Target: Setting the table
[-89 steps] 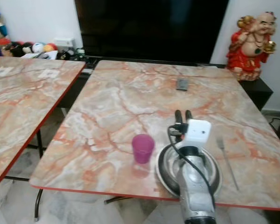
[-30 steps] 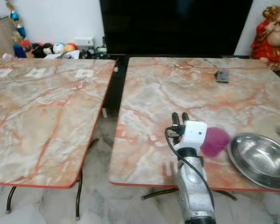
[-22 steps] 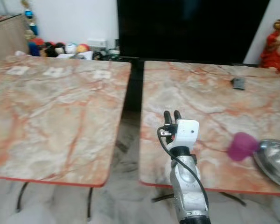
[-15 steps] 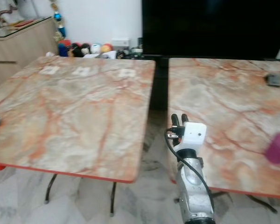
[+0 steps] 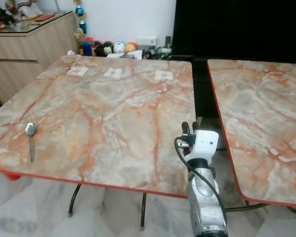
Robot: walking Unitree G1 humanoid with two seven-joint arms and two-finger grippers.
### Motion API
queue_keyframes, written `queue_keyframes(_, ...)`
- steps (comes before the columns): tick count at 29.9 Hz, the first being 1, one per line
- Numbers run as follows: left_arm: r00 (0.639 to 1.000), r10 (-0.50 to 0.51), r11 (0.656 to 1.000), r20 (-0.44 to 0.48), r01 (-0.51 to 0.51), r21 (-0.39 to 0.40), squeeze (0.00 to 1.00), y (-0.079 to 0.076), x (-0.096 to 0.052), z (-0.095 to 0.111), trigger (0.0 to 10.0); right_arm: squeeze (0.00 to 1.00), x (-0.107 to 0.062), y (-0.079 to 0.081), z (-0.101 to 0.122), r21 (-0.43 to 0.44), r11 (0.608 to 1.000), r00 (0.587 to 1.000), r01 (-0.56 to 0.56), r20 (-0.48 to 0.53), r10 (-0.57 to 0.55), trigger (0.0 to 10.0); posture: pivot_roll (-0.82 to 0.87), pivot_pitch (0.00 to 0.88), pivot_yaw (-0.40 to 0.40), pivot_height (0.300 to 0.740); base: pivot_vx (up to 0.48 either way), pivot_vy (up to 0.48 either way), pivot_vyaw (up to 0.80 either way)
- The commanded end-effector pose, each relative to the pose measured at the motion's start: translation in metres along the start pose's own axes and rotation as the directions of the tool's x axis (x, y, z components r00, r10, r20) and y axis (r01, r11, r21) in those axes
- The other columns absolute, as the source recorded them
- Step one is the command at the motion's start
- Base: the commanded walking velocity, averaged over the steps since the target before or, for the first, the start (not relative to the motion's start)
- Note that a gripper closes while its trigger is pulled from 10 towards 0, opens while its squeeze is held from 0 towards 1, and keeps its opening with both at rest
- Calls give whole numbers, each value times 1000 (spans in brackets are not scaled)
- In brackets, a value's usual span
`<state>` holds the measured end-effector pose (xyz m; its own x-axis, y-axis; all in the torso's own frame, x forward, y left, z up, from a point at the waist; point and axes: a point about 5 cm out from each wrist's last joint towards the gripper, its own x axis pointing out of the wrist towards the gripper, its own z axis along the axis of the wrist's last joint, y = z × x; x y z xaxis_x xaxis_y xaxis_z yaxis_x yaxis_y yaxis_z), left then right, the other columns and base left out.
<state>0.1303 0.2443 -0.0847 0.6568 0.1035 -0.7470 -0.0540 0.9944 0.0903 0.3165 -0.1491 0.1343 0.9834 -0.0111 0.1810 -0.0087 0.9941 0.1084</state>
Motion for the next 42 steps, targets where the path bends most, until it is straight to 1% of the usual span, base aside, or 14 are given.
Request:
queue_keyframes(1, 1000, 18, 1000, -24, -18, 0, 0, 6, -4, -7, 10000, 0, 1, 8, 1, 15, 1000, 1000, -19, 3, 19, 10000, 35, 34, -1, 740, 0, 480, 0)
queue_keyframes(42, 1000, 14, 1000, -26, -14, 4, 0, 5, -4, -8, 10000, 0, 1, 7, 0, 14, 1000, 1000, -22, -7, 22, 10000, 36, 39, -2, 740, 0, 473, 0)
